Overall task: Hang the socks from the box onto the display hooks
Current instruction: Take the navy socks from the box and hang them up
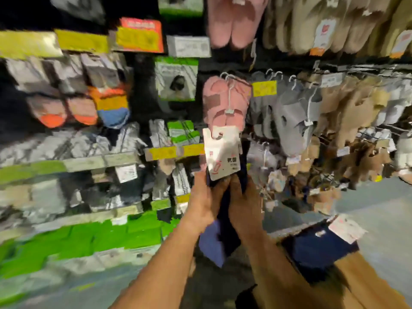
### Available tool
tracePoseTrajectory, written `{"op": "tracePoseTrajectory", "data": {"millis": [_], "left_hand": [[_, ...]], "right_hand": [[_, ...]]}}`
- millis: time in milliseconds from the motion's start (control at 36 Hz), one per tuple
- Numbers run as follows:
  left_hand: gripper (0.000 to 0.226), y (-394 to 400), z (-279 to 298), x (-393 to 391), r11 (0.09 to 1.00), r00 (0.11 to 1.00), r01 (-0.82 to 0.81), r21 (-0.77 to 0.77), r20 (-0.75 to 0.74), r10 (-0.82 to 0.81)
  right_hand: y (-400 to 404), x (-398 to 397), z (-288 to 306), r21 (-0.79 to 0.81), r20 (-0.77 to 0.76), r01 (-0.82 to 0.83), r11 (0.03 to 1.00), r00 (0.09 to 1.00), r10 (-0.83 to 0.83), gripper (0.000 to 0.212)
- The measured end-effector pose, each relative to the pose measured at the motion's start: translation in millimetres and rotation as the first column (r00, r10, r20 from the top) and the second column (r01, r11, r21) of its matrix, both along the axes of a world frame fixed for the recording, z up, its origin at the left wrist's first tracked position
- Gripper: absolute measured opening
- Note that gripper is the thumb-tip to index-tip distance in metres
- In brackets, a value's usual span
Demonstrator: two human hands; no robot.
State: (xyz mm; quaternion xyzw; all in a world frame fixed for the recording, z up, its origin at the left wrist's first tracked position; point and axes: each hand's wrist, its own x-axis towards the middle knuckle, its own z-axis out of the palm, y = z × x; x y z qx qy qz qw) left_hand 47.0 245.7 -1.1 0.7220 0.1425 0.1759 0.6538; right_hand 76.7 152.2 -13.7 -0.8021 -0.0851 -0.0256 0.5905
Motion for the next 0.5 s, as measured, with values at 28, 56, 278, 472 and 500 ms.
{"op": "tracePoseTrajectory", "data": {"millis": [28, 56, 278, 472, 500], "left_hand": [[0.029, 15.9, 0.5, -18.3, 0.999, 0.999, -0.044, 0.028, -0.021, 0.045], [0.03, 32.3, -0.5, -36.1, 0.995, 0.995, -0.098, 0.035, -0.011, 0.098], [0.04, 161.7, -3.1, -199.0, 0.889, 0.889, -0.459, -0.015, -0.014, 0.458], [0.039, 271.9, 0.7, -390.9, 0.695, 0.694, -0.719, 0.015, -0.014, 0.719], [0.043, 286.3, 2.4, -417.9, 0.664, 0.664, -0.748, 0.009, -0.012, 0.748]], "right_hand": [[16.8, -10.6, 0.5, -0.017, 0.004, -0.047, 0.999, 0.999, 0.047, 0.025], [33.9, -22.4, 1.6, -0.025, -0.009, -0.096, 0.995, 0.995, 0.096, 0.022], [178.1, -160.9, 13.4, 0.027, -0.056, -0.463, 0.886, 0.884, 0.464, 0.018], [312.4, -335.3, 18.7, 0.04, -0.042, -0.696, 0.717, 0.716, 0.697, 0.029], [331.7, -359.6, 18.2, 0.038, -0.034, -0.721, 0.692, 0.692, 0.722, 0.031]]}}
